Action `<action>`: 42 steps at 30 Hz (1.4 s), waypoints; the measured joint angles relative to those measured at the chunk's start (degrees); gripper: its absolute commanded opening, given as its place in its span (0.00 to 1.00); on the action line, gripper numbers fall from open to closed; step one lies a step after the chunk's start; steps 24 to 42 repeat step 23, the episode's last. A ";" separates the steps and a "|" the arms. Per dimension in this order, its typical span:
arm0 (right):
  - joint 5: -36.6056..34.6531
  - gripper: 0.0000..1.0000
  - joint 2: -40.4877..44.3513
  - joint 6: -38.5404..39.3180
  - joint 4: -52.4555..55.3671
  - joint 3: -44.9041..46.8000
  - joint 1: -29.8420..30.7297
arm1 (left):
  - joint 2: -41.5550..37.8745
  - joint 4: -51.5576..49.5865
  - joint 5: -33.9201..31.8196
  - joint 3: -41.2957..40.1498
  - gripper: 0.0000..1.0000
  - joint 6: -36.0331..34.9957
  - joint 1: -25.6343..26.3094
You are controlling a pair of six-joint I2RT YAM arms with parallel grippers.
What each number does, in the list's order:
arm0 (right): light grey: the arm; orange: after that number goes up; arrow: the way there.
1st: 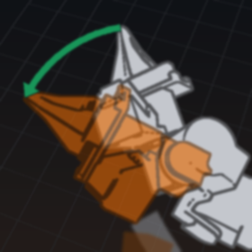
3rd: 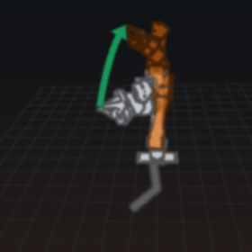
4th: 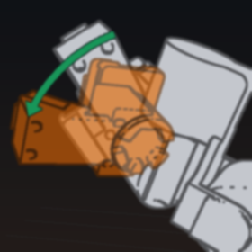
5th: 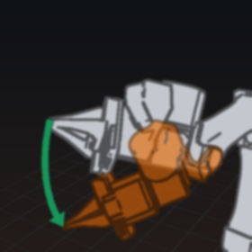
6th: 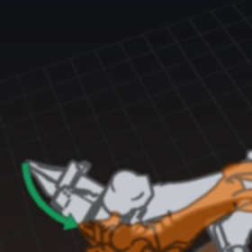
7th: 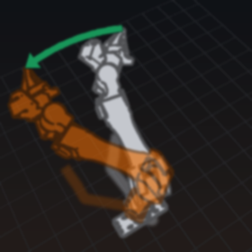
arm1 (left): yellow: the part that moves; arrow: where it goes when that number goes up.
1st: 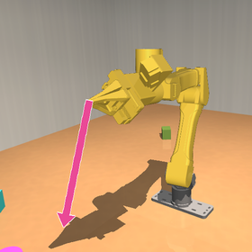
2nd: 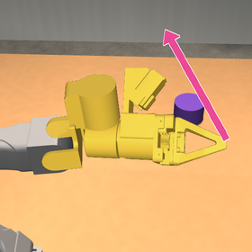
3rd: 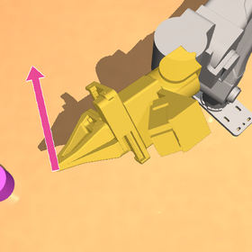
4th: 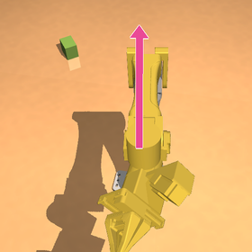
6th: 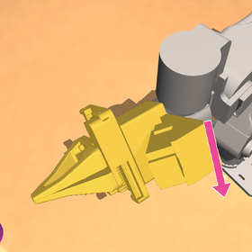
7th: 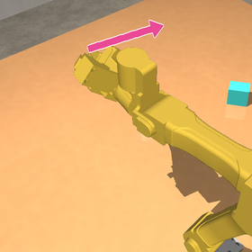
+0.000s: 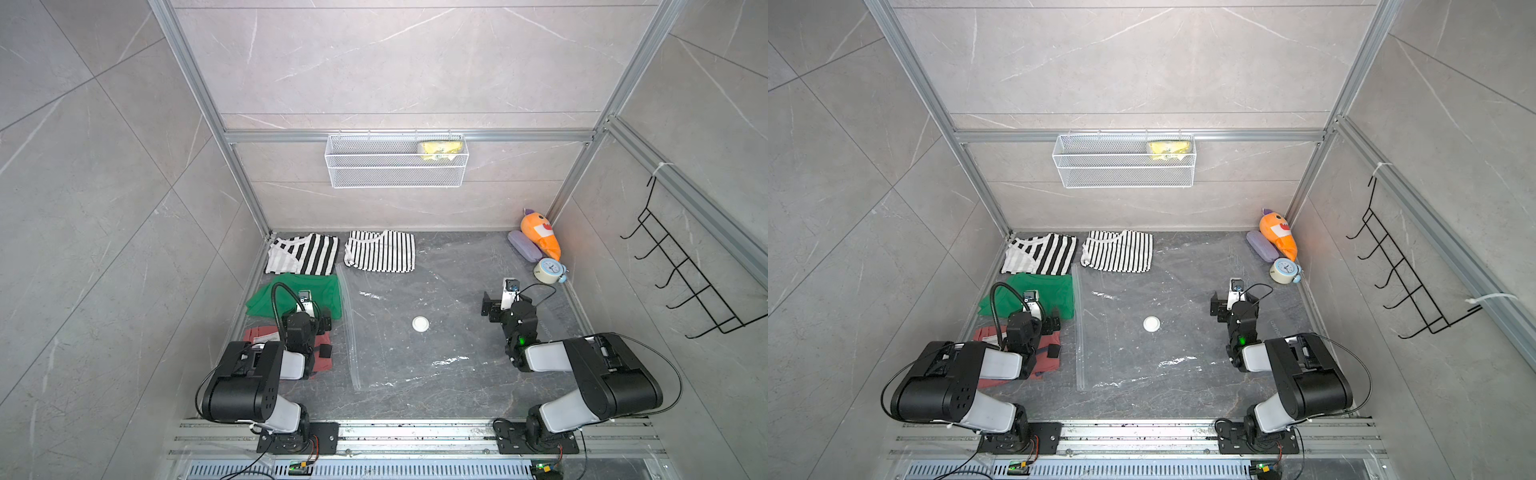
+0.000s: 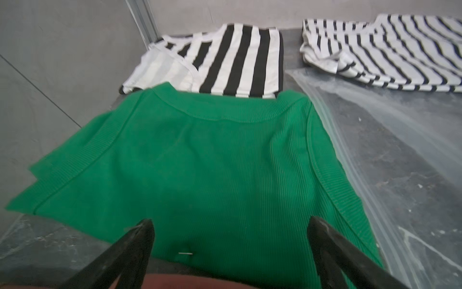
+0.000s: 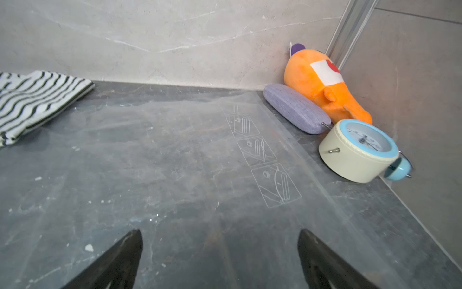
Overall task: Take the tank top out of the vacuum bag
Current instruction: Reset both arms
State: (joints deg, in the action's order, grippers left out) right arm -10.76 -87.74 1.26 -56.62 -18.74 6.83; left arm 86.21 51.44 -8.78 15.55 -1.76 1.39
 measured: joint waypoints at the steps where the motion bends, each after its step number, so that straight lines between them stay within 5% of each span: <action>1: 0.55 1.00 0.00 -0.20 0.11 -0.15 -0.44 | 0.17 -0.98 1.11 1.38 1.00 0.28 -1.22; 5: 0.74 1.00 -0.02 -0.70 0.26 -0.13 -0.63 | 0.24 -2.32 3.21 5.05 1.00 1.29 -4.96; 42: 1.62 1.00 -0.02 -1.55 1.73 -0.13 -0.66 | 0.24 -5.20 4.92 5.09 1.00 1.79 -4.87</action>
